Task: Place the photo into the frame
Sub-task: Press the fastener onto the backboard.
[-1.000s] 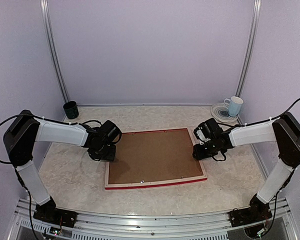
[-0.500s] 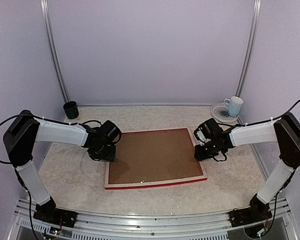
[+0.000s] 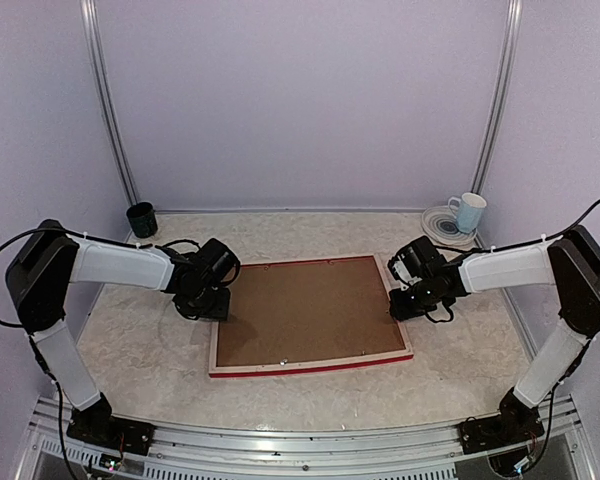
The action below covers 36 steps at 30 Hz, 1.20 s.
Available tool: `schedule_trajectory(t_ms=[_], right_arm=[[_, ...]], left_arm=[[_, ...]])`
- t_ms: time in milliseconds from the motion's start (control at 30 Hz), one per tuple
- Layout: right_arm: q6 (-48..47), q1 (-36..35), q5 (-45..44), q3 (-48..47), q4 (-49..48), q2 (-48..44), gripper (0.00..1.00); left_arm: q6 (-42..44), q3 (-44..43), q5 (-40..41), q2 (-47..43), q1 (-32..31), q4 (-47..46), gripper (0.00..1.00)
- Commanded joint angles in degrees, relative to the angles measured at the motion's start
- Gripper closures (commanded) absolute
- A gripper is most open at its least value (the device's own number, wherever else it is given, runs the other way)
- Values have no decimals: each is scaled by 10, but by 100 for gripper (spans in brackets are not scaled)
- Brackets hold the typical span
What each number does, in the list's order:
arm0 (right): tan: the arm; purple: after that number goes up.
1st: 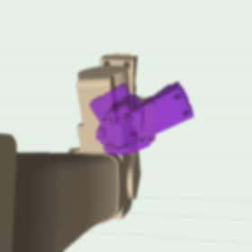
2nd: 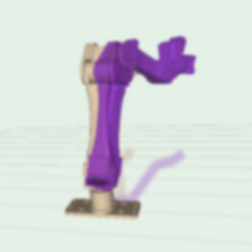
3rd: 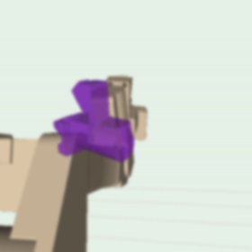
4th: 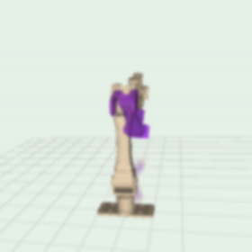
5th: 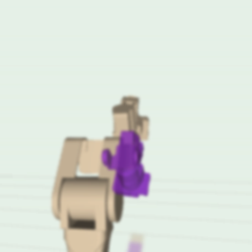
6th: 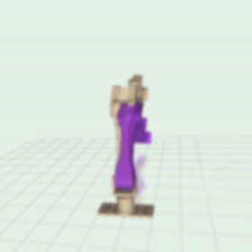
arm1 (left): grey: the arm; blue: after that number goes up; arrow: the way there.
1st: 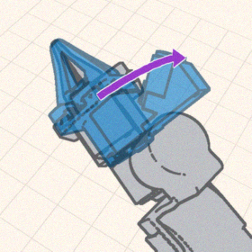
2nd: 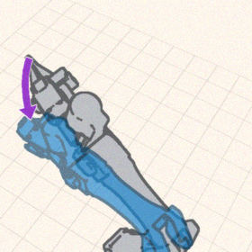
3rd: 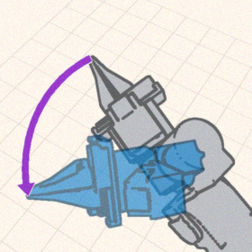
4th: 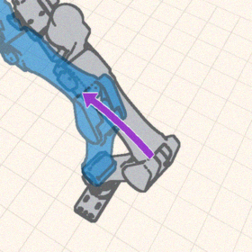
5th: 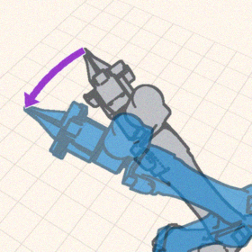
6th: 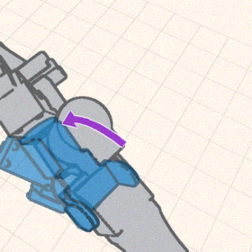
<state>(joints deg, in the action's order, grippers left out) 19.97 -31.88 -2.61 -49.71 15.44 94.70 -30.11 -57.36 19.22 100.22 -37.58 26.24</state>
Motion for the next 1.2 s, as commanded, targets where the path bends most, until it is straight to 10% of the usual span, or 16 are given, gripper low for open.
schedule_trajectory(t_ms=[0, 700, 1167], right_arm=[[-6, -6, -3, 2, 8, 3, 79], [-10, -6, -10, 9, 2, 4, 79], [-10, -6, -9, 12, -1, 2, 78]], left_arm=[[9, -6, 1, 5, 10, 12, 47], [-6, 65, -60, 24, 35, -37, 76], [6, 2, -14, -39, 32, 20, 71]])
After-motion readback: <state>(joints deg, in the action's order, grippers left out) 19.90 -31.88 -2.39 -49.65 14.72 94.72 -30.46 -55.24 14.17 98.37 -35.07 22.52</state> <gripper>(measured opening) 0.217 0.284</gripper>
